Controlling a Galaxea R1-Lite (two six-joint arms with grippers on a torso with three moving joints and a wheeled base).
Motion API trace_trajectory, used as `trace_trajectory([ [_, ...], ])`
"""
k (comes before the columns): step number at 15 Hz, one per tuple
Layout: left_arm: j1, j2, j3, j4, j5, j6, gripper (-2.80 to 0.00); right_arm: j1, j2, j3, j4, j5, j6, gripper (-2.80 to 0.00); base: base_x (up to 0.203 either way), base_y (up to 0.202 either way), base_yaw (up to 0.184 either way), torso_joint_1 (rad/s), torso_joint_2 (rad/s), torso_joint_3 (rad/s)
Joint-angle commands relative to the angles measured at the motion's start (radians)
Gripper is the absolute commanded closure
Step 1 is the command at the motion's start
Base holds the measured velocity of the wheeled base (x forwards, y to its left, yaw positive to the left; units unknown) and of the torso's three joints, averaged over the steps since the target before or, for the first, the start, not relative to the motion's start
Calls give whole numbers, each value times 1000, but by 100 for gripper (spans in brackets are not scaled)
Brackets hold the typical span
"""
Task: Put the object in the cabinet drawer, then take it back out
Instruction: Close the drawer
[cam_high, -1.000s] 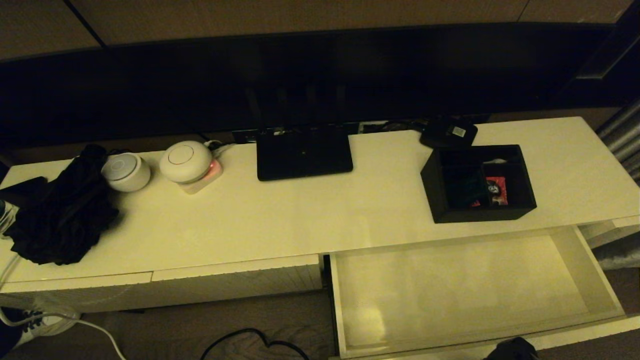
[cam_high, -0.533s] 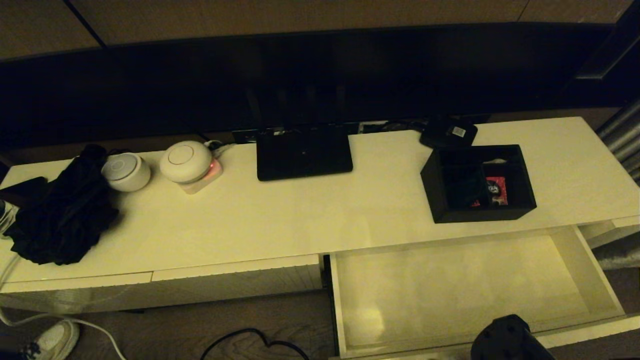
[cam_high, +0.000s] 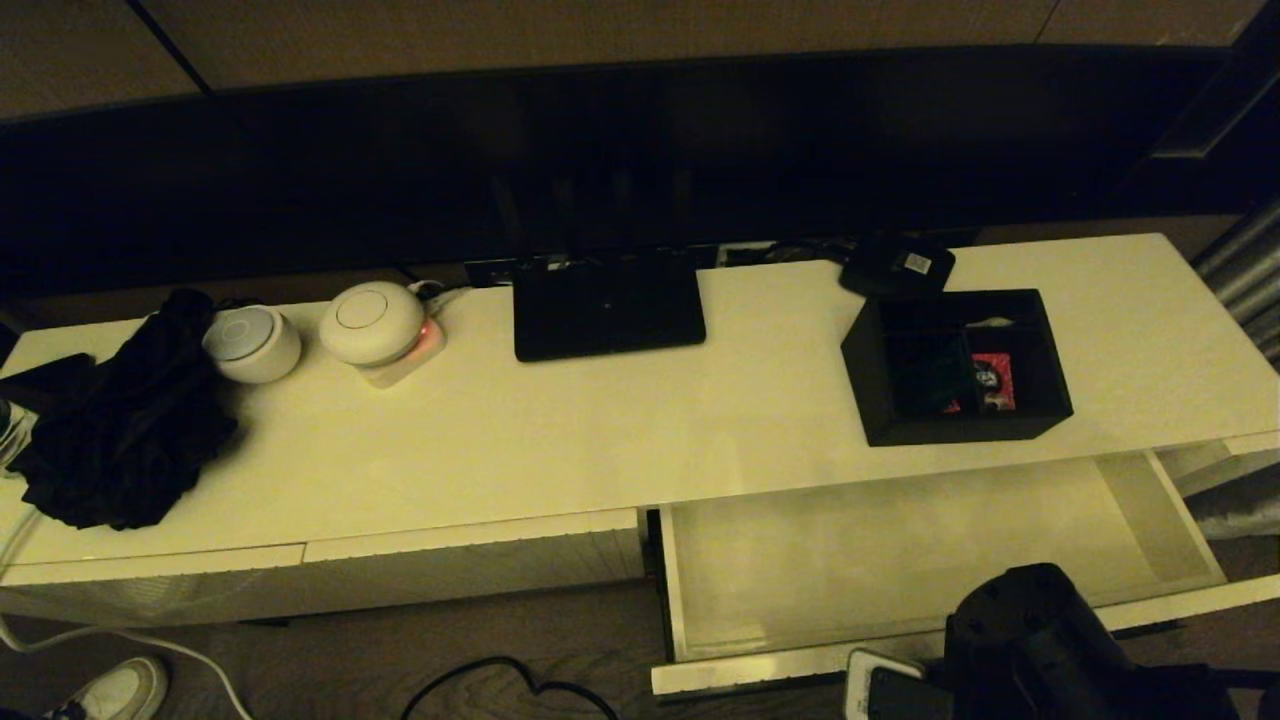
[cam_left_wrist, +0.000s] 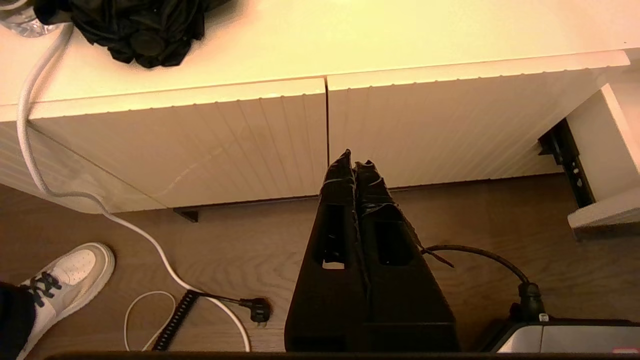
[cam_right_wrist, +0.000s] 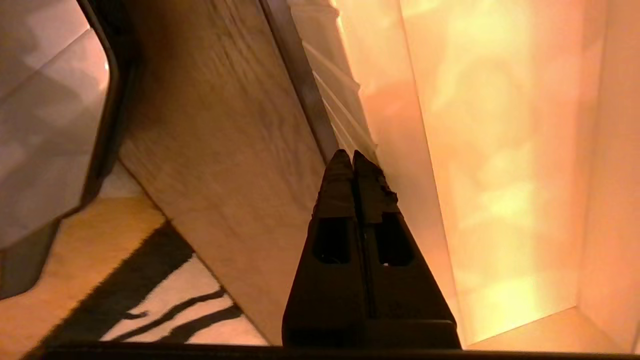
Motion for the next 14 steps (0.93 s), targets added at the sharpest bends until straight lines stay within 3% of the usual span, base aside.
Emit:
trace_trajectory([
  [1, 0, 0, 3, 0, 1, 0, 0, -30, 2, 0, -30, -3, -30, 0, 0, 0, 0, 0, 0, 0],
  [8, 0, 0, 3, 0, 1, 0, 0, -102, 51, 2, -212, 14, -142, 0, 0, 0, 0, 0, 0, 0],
  [14, 0, 0, 3, 0, 1, 0, 0, -146, 144, -6, -404, 50, -185, 0, 0, 0, 0, 0, 0, 0],
])
